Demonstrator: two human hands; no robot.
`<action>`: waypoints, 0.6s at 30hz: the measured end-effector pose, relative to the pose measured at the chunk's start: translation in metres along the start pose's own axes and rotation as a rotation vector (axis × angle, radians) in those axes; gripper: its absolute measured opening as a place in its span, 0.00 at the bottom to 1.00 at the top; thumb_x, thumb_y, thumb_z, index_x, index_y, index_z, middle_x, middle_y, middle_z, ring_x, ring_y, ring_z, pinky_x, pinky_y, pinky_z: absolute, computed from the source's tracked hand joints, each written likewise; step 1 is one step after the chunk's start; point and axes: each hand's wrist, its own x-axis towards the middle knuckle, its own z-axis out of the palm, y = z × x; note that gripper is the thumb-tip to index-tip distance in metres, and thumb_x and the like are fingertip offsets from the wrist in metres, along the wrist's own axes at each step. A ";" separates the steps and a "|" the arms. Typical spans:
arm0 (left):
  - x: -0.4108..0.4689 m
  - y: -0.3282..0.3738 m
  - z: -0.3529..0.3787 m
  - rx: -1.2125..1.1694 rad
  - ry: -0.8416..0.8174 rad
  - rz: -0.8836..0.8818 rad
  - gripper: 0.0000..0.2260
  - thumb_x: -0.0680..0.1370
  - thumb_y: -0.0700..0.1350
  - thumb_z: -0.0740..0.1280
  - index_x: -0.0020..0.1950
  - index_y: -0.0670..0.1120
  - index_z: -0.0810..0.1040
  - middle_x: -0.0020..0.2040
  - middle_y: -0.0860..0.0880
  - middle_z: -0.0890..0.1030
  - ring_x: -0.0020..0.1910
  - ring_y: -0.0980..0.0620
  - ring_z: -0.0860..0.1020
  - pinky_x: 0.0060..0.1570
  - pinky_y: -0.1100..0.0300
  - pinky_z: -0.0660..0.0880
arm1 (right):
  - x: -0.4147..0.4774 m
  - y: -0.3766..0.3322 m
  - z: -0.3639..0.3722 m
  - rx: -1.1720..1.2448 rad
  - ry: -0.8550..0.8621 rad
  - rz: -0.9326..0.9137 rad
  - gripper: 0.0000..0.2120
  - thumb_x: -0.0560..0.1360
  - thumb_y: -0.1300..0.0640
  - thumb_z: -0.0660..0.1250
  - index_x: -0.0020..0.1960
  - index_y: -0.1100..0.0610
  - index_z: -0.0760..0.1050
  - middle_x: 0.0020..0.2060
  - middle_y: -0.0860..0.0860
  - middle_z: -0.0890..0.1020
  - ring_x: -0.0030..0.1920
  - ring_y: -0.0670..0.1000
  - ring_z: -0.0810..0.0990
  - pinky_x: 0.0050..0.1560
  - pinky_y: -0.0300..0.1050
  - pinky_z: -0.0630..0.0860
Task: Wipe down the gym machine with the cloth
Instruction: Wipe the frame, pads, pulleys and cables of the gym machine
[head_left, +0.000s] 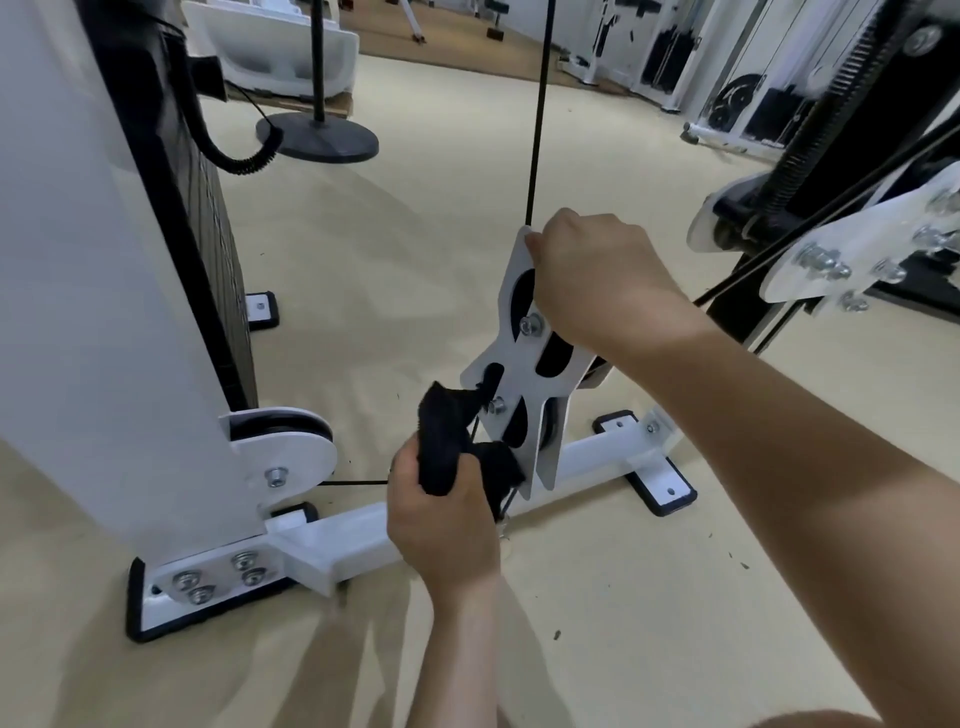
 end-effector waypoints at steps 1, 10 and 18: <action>0.005 0.003 0.001 -0.081 0.038 0.046 0.15 0.69 0.43 0.65 0.51 0.60 0.78 0.45 0.59 0.81 0.46 0.61 0.78 0.42 0.71 0.73 | 0.000 -0.001 0.002 -0.003 0.015 -0.007 0.05 0.79 0.65 0.59 0.45 0.58 0.65 0.33 0.50 0.60 0.30 0.50 0.58 0.32 0.45 0.56; -0.060 0.017 0.033 0.109 -0.339 0.258 0.18 0.78 0.46 0.64 0.68 0.55 0.72 0.52 0.59 0.71 0.53 0.61 0.75 0.47 0.76 0.67 | -0.001 -0.001 0.003 -0.069 0.001 -0.052 0.13 0.76 0.67 0.59 0.59 0.59 0.73 0.35 0.49 0.63 0.30 0.50 0.58 0.27 0.44 0.51; 0.018 0.045 0.049 -0.127 -0.307 0.050 0.11 0.81 0.40 0.56 0.46 0.47 0.77 0.32 0.50 0.74 0.33 0.53 0.70 0.39 0.56 0.69 | -0.011 -0.010 0.000 0.018 0.036 -0.066 0.03 0.77 0.66 0.61 0.48 0.60 0.71 0.31 0.51 0.61 0.28 0.49 0.59 0.26 0.44 0.51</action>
